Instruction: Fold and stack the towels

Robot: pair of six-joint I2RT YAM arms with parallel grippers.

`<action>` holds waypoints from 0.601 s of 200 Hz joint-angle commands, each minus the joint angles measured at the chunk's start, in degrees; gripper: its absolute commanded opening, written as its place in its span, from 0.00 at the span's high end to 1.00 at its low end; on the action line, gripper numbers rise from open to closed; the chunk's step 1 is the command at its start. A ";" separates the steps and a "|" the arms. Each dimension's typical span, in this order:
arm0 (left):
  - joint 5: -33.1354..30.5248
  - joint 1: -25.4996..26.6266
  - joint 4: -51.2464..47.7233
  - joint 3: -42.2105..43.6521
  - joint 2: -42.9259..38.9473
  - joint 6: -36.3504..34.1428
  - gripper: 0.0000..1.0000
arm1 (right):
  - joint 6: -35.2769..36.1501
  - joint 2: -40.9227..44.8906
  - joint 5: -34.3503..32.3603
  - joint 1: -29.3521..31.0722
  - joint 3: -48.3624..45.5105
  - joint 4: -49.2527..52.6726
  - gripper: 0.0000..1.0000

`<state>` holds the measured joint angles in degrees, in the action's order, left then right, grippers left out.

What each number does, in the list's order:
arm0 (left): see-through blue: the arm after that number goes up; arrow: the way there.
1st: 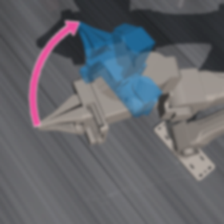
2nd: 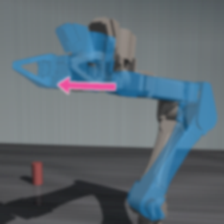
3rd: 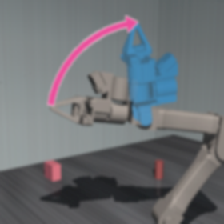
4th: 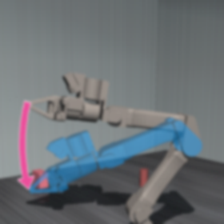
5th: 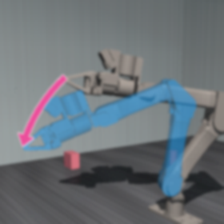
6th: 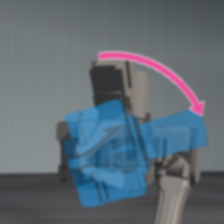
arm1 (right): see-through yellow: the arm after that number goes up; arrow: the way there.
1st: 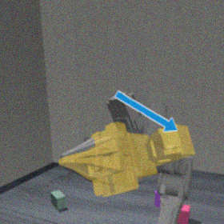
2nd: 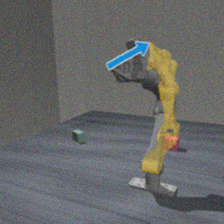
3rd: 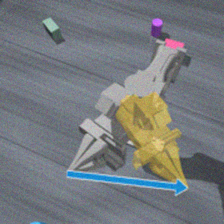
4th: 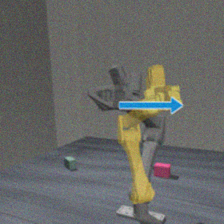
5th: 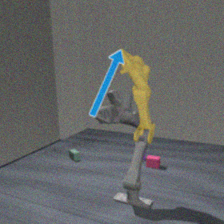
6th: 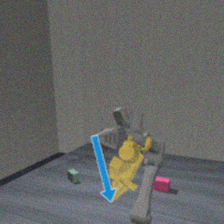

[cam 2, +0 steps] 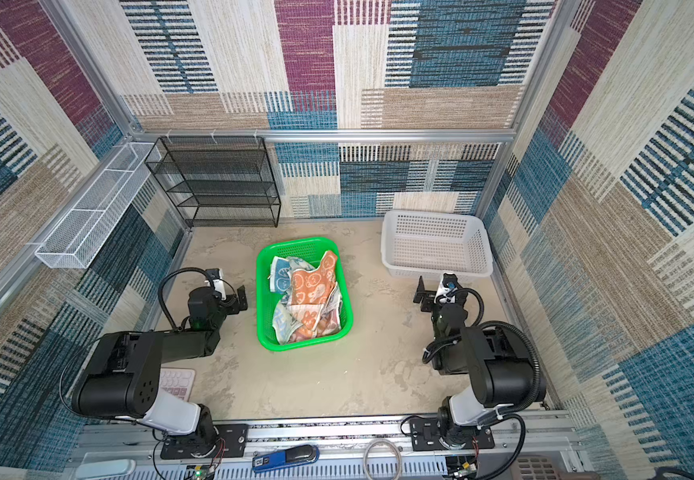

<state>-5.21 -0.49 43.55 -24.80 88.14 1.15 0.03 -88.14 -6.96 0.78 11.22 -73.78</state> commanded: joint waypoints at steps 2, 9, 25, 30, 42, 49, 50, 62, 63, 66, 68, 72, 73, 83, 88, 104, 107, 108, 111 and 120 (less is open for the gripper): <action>1.18 -0.29 1.76 -0.25 -0.12 -1.15 0.01 | 0.02 0.18 0.86 0.03 -0.05 -1.41 0.01; 1.19 -0.30 1.80 -0.24 -0.10 -1.14 0.01 | 0.05 0.16 0.85 0.03 -0.03 -1.34 0.01; 1.21 -0.30 1.79 -0.25 -0.07 -1.15 0.01 | -0.01 0.17 0.87 0.05 0.01 -1.43 0.01; 1.19 -0.30 1.80 -0.25 -0.13 -1.15 0.01 | 0.01 0.18 0.85 0.04 0.02 -1.41 0.01; 1.22 -0.30 1.80 -0.30 -0.11 -1.15 0.01 | 0.06 0.15 0.89 0.03 0.03 -1.45 0.01; 1.25 -0.23 1.80 -0.30 -0.10 -1.15 0.01 | -0.01 0.17 0.89 0.02 -0.05 -1.37 0.01; 1.21 -0.26 1.80 -0.27 -0.09 -1.15 0.01 | -0.02 0.17 0.94 0.02 -0.06 -1.37 0.01; 1.24 -0.29 1.80 -0.25 -0.15 -1.13 0.01 | 0.06 0.21 0.92 0.02 0.03 -1.37 0.01; 1.25 -0.30 1.80 -0.25 -0.16 -1.14 0.01 | 0.06 0.18 0.95 0.02 0.03 -1.37 0.01; 1.20 -0.30 1.80 -0.30 -0.08 -1.15 0.01 | 0.07 0.16 0.94 0.06 0.00 -1.31 0.01; 1.24 -0.30 1.80 -0.26 -0.10 -1.15 0.01 | 0.01 0.09 0.91 0.03 0.02 -1.35 0.01; 1.22 -0.23 1.80 -0.25 -0.04 -1.15 0.01 | 0.03 0.08 0.93 0.04 0.05 -1.37 0.01; 1.19 -0.27 1.80 -0.25 -0.01 -1.15 0.01 | 0.04 0.08 0.91 0.07 0.04 -1.32 0.01; 1.24 -0.30 1.80 -0.25 -0.08 -1.15 0.01 | 0.03 0.07 0.90 0.02 0.13 -1.25 0.01; 1.18 -0.30 1.80 -0.25 -0.15 -1.15 0.01 | -0.01 0.04 0.96 0.02 0.13 -1.19 0.01; 1.33 -0.32 1.63 -0.34 -0.09 -1.06 0.01 | -0.03 0.07 1.01 0.03 0.19 -1.12 0.01; 1.36 -0.32 1.63 -0.34 -0.03 -1.06 0.01 | 0.01 0.07 0.99 0.06 0.13 -1.11 0.01; 1.35 -0.31 1.63 -0.34 -0.09 -1.06 0.01 | -0.02 0.07 0.99 0.03 0.19 -1.11 0.01; 1.36 -0.38 1.69 -0.30 -0.11 -1.06 0.01 | -0.03 0.07 0.99 0.03 0.17 -1.10 0.01; 1.35 -0.42 1.78 -0.25 -0.08 -1.09 0.01 | -0.03 0.03 1.07 -0.07 0.33 -0.93 0.01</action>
<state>-4.25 -0.71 43.51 -24.80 88.14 1.15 0.03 -88.09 -6.42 0.78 11.22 -73.76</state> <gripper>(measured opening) 0.989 0.993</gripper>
